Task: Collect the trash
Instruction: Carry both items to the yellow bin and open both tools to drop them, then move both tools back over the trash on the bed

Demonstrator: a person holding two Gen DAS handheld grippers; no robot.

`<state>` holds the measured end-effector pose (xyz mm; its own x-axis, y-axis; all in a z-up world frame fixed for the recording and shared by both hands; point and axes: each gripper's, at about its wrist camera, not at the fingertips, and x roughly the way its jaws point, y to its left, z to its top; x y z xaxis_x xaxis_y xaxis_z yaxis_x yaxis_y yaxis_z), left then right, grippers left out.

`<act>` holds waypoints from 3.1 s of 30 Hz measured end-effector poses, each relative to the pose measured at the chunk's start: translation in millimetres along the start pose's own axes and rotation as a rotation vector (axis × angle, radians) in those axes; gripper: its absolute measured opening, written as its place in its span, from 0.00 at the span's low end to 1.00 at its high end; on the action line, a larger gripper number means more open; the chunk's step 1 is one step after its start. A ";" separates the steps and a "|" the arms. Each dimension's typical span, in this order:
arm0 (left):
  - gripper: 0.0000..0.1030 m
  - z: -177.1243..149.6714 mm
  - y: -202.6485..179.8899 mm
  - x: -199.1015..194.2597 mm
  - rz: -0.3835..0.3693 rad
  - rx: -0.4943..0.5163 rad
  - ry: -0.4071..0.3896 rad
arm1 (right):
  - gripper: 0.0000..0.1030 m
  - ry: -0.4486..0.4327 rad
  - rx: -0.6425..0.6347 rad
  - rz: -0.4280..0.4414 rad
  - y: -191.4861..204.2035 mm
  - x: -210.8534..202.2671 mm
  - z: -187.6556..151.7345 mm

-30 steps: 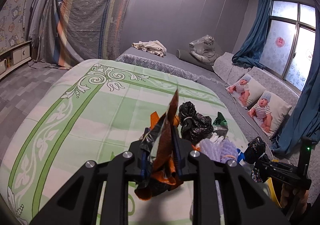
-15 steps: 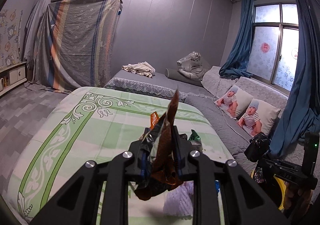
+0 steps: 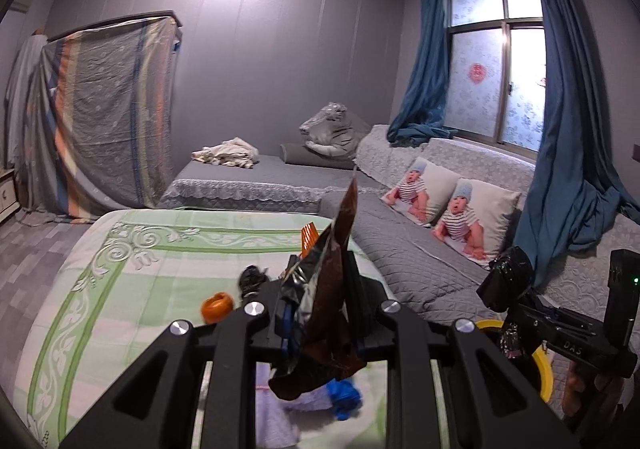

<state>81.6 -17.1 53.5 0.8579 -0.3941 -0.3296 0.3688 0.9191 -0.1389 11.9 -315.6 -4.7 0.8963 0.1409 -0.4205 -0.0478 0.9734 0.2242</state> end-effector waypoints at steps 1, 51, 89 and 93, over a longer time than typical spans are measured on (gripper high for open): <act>0.19 2.4 -8.0 1.5 -0.014 0.007 0.000 | 0.29 -0.006 0.005 -0.010 -3.9 -2.4 0.1; 0.36 -107.6 -264.3 195.0 -0.441 0.186 0.427 | 0.31 0.122 0.315 -0.439 -199.5 -20.3 -97.7; 0.92 -28.8 -101.5 141.3 -0.284 0.011 0.324 | 0.92 -0.219 0.127 -0.316 -105.6 -50.2 -36.8; 0.92 -19.0 -64.9 121.6 -0.191 0.004 0.251 | 0.92 -0.225 0.073 -0.264 -77.0 -38.9 -25.7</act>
<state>155.3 -124.7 4.7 0.6581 -0.5458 -0.5186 0.5162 0.8285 -0.2169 -30.6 -391.4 -28.2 0.9486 -0.1646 -0.2702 0.2225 0.9543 0.1995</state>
